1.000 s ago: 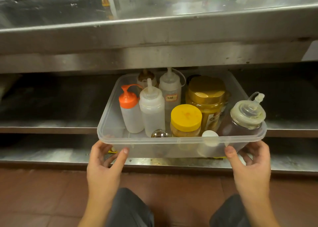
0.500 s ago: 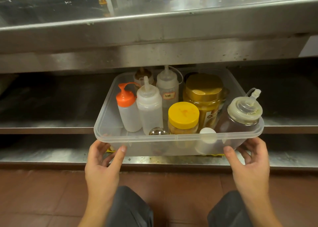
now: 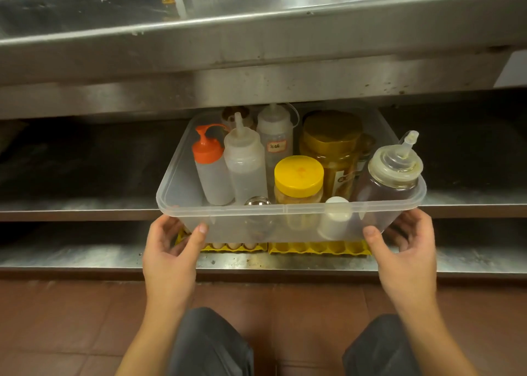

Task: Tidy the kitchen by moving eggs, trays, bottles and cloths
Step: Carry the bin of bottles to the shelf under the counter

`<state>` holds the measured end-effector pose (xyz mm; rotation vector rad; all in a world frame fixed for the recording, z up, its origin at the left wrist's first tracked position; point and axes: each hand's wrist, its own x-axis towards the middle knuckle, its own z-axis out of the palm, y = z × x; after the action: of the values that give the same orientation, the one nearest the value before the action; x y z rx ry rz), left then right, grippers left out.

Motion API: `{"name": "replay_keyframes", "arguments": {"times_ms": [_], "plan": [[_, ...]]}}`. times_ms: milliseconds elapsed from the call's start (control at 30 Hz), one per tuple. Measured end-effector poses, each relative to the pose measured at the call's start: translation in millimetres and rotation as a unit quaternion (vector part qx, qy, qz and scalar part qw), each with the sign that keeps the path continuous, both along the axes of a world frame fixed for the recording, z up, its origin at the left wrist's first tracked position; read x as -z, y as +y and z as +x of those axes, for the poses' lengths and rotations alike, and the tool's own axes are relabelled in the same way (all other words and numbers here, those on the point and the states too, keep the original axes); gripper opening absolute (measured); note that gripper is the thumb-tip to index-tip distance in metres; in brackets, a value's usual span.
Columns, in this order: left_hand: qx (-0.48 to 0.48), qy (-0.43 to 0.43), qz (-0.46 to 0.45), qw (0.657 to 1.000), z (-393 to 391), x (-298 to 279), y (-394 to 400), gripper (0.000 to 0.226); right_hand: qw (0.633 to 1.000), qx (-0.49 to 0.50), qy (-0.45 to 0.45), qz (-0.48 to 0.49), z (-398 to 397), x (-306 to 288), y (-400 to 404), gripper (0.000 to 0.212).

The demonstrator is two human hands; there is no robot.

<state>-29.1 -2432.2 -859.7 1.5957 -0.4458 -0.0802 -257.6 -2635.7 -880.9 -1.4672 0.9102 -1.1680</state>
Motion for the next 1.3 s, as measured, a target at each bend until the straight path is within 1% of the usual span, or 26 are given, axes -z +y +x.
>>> {"name": "replay_keyframes", "arguments": {"times_ms": [133, 300, 400, 500, 600, 667, 733, 767, 900, 933, 967, 1000, 1033, 1067, 1300], "plan": [[-0.010, 0.005, 0.003, 1.000, 7.3, 0.0, -9.4, 0.045, 0.998, 0.019, 0.050, -0.013, 7.9, -3.5, -8.7, 0.056], [-0.009, -0.013, 0.025, 1.000, 14.9, -5.2, -25.6, 0.045, 0.985, 0.048, 0.153, -0.060, 17.7, -9.1, -24.0, 0.055], [-0.022, -0.026, 0.045, 0.998, 22.0, -5.6, -33.3, 0.047, 0.980, 0.056, 0.178, -0.072, 22.0, -9.7, -32.2, 0.056], [-0.031, -0.034, 0.079, 0.996, 24.3, -8.7, -38.2, 0.050, 0.979, 0.054, 0.181, -0.076, 23.6, -12.1, -36.4, 0.056], [-0.052, -0.026, 0.080, 0.995, 18.7, -9.6, -37.5, 0.048, 0.984, 0.072, 0.152, -0.060, 24.1, -13.7, -28.6, 0.052], [-0.059, -0.007, 0.046, 0.997, 7.4, -6.8, -33.2, 0.038, 0.993, 0.067, 0.090, -0.040, 23.8, -9.8, -15.4, 0.042], [-0.020, 0.001, 0.007, 1.000, -7.9, -0.3, -30.1, 0.023, 0.999, 0.029, 0.008, -0.013, 22.7, -4.3, 1.9, 0.037], [0.012, 0.009, -0.010, 1.000, -16.1, 2.2, -29.5, 0.022, 1.000, 0.003, -0.020, 0.001, 22.2, -1.7, 10.1, 0.038], [0.115, 0.115, -0.072, 0.984, -38.1, 3.5, -34.4, 0.052, 0.995, -0.073, -0.059, 0.036, 22.0, 5.4, 30.5, 0.046], [0.133, 0.139, -0.086, 0.978, -41.3, 2.9, -36.1, 0.058, 0.993, -0.083, -0.072, 0.044, 22.2, 5.7, 33.1, 0.054], [0.146, 0.159, -0.101, 0.971, -44.1, 2.1, -37.4, 0.061, 0.991, -0.089, -0.085, 0.054, 22.7, 5.7, 35.2, 0.068], [0.155, 0.173, -0.113, 0.966, -46.8, 1.4, -38.4, 0.062, 0.989, -0.093, -0.091, 0.064, 23.7, 6.1, 36.8, 0.080], [0.160, 0.180, -0.119, 0.963, -49.2, 1.3, -39.0, 0.063, 0.989, -0.094, -0.093, 0.071, 25.1, 5.8, 38.3, 0.088], [0.164, 0.181, -0.117, 0.963, -51.2, 1.9, -39.3, 0.064, 0.988, -0.094, -0.094, 0.075, 26.5, 4.6, 40.0, 0.090], [0.184, 0.161, -0.087, 0.966, -57.7, 4.2, -42.9, 0.069, 0.989, -0.094, -0.088, 0.073, 30.2, 4.1, 43.0, 0.089]]}}
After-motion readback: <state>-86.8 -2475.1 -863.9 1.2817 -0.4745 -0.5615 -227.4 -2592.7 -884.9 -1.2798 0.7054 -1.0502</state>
